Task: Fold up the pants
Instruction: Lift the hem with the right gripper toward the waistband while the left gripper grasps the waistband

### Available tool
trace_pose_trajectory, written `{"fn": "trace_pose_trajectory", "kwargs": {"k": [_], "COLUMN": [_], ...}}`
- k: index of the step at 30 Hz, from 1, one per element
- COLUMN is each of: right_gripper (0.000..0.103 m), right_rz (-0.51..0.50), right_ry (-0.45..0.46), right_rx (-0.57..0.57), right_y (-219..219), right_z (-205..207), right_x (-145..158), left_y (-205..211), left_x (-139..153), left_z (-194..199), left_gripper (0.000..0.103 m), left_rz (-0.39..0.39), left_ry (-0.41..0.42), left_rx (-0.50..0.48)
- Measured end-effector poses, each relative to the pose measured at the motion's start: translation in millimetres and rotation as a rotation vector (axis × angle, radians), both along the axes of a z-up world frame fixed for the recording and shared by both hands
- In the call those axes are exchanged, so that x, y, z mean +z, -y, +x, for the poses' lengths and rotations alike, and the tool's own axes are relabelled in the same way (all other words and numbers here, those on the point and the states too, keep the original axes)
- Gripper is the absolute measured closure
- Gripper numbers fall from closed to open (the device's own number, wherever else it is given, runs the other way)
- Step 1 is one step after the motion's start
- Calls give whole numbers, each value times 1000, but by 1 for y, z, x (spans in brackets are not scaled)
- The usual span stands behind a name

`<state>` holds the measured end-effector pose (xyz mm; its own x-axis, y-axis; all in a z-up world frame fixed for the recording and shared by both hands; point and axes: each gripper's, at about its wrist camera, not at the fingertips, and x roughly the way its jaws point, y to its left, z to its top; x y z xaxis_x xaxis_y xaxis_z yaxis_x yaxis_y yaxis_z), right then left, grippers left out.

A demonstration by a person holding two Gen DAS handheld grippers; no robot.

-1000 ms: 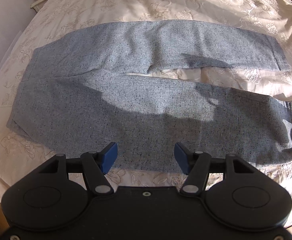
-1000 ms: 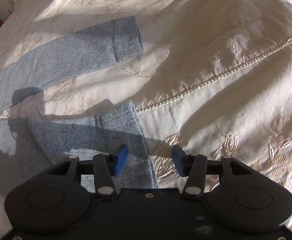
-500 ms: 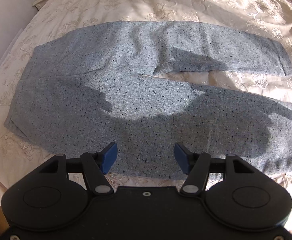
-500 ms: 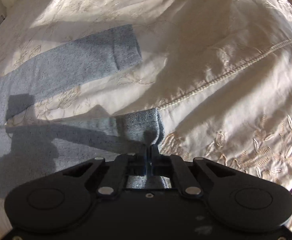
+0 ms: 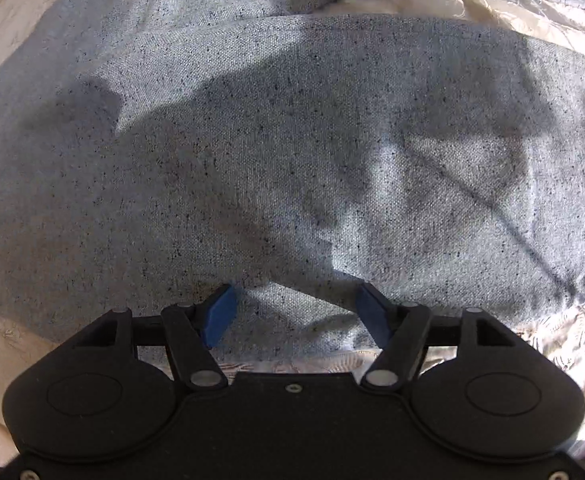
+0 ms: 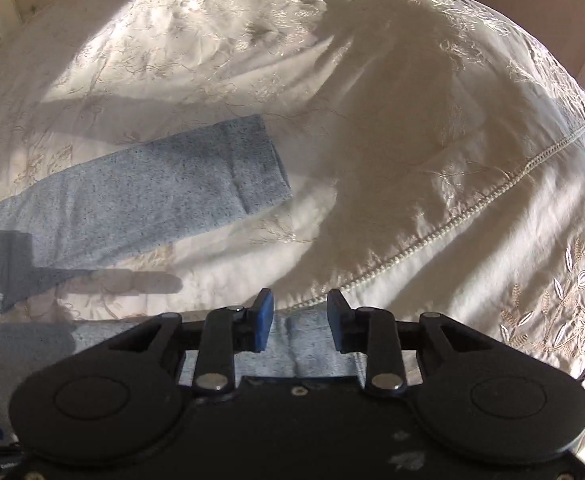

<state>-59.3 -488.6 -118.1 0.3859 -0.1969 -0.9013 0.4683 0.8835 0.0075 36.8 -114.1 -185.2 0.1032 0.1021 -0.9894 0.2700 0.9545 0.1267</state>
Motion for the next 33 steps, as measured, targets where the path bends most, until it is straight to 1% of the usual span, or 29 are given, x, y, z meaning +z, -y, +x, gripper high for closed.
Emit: {"fn": "trace_pose_trajectory", "kwargs": {"k": [1, 3, 5, 7, 11, 13, 15, 17, 19, 21, 23, 26, 29, 30, 32, 33], "right_gripper": [67, 64, 62, 61, 58, 57, 56, 55, 54, 54, 53, 52, 52, 53, 71, 98], "right_rz": [14, 33, 55, 72, 96, 98, 124, 154, 171, 173, 172, 153, 149, 156, 174, 185], "right_ry": [3, 12, 26, 25, 28, 16, 15, 14, -5, -42, -87, -188, -280, -291, -303, -305], "right_rx": [5, 20, 38, 51, 45, 27, -16, -72, -130, -208, -275, -325, -333, -333, -320, -305], "right_y": [-9, -28, -46, -60, -78, -82, -81, -77, -71, -64, -58, -51, -53, -53, -55, -56], "right_z": [10, 33, 61, 95, 162, 194, 227, 254, 281, 306, 321, 331, 326, 323, 314, 310], "right_x": [1, 5, 7, 4, -4, -9, -17, -24, -33, -49, -64, -89, -108, -111, -115, -115], "left_y": [-4, -17, -33, -51, -92, -107, -122, -135, -147, -152, -157, -160, -164, -165, -166, -165], "left_x": [6, 29, 55, 75, 104, 114, 122, 126, 127, 121, 114, 102, 93, 92, 90, 91], "left_z": [4, 19, 42, 71, 145, 178, 203, 219, 230, 230, 236, 248, 264, 269, 279, 284], "left_gripper": [37, 41, 40, 40, 40, 40, 40, 40, 40, 40, 40, 40, 40, 40, 40, 40], "left_rz": [-18, -50, -71, -80, -53, -25, -16, -20, -37, -51, -58, -55, -70, -79, -101, -107], "left_ry": [-4, 42, 120, 181, 291, 341, 376, 390, 389, 371, 352, 328, 304, 298, 291, 288], "left_rx": [2, -4, -11, 3, 53, 79, 110, 145, 183, 210, 217, 208, 215, 223, 242, 251]}}
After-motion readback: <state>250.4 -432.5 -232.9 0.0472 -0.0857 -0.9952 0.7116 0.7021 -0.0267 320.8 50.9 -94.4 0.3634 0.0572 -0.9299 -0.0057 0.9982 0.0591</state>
